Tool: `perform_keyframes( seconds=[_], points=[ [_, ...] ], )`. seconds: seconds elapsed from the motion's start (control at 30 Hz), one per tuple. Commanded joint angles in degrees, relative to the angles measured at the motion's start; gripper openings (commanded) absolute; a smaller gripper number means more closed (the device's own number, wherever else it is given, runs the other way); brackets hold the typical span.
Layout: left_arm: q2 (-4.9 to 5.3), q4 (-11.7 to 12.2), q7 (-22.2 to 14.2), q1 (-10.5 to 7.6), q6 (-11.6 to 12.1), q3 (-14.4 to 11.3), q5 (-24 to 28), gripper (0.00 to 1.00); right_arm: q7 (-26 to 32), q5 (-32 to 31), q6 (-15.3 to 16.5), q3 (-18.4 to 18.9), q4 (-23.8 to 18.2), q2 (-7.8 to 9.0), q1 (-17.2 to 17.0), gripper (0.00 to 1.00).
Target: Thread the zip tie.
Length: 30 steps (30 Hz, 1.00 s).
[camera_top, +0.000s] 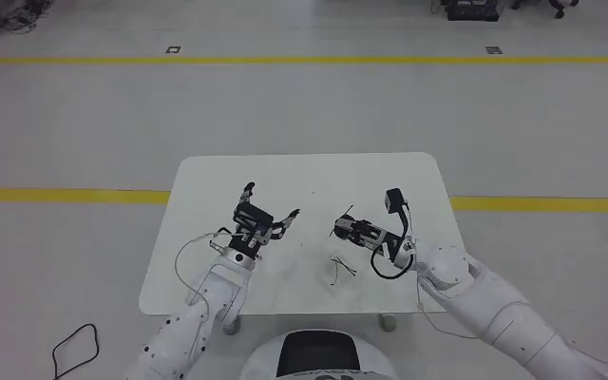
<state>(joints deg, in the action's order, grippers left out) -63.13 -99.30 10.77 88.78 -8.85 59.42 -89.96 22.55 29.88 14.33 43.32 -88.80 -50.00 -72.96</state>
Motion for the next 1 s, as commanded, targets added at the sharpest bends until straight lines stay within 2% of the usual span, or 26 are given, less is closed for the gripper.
perform_keyframes(
  seconds=[0.0,0.03,0.07,0.13,0.17,0.2,0.23,0.43,0.5,0.6,0.7,0.73,0.8,0.97],
  points=[
    [2.34,1.5,1.9,-3.44,0.0,-3.7,0.0,1.00,0.4,0.5,-1.0,0.2,-0.2,-0.22,-0.1,0.00],
    [3.48,2.0,2.0,-4.90,-0.9,-5.5,0.0,1.00,0.8,1.2,-1.3,0.3,-0.3,-0.36,-0.1,0.00],
    [5.20,3.0,2.4,-7.39,-2.8,-8.5,0.0,1.00,1.6,2.4,-1.6,0.5,-0.2,-0.56,0.0,0.00],
    [8.01,4.9,3.8,-11.92,-6.5,-14.6,0.0,1.00,2.3,4.0,-1.9,0.8,0.3,-0.87,0.1,0.00],
    [9.79,6.8,5.1,-15.16,-10.6,-19.1,0.0,1.00,3.3,5.1,-2.7,0.9,0.6,-1.09,0.4,0.00],
    [10.84,7.7,5.0,-17.72,-10.6,-21.0,0.0,1.00,3.5,5.3,-2.9,1.0,0.7,-1.14,0.5,0.00],
    [11.14,7.9,4.9,-18.45,-10.6,-21.4,0.0,1.00,3.5,5.3,-2.9,1.0,0.7,-1.14,0.5,0.00],
    [11.15,8.0,4.9,-18.50,-10.4,-21.5,0.0,1.00,3.5,5.3,-2.9,1.0,0.7,-1.14,0.5,0.00],
    [11.56,9.1,6.3,-20.12,-8.8,-22.8,0.0,1.00,2.6,5.6,-3.5,1.3,0.6,-1.30,0.2,0.00],
    [12.84,10.7,8.1,-23.78,-8.0,-26.7,0.0,1.00,2.7,7.8,-4.9,2.1,0.9,-1.68,0.3,0.00],
    [14.76,11.7,9.5,-29.28,-8.3,-34.1,0.0,1.00,3.2,9.6,-6.1,2.8,1.3,-2.11,0.5,0.00],
    [15.49,11.8,9.9,-31.49,-8.8,-37.3,0.0,1.00,3.4,10.5,-6.8,2.9,1.4,-2.32,0.6,0.00],
    [16.44,11.6,10.8,-34.58,-9.1,-41.8,0.0,1.00,3.9,11.7,-7.4,3.1,1.6,-2.64,0.8,0.00],
    [16.44,11.6,10.8,-34.58,-9.1,-41.8,0.0,1.00,3.9,11.7,-7.4,3.1,1.6,-2.64,0.8,0.00]
  ],
)
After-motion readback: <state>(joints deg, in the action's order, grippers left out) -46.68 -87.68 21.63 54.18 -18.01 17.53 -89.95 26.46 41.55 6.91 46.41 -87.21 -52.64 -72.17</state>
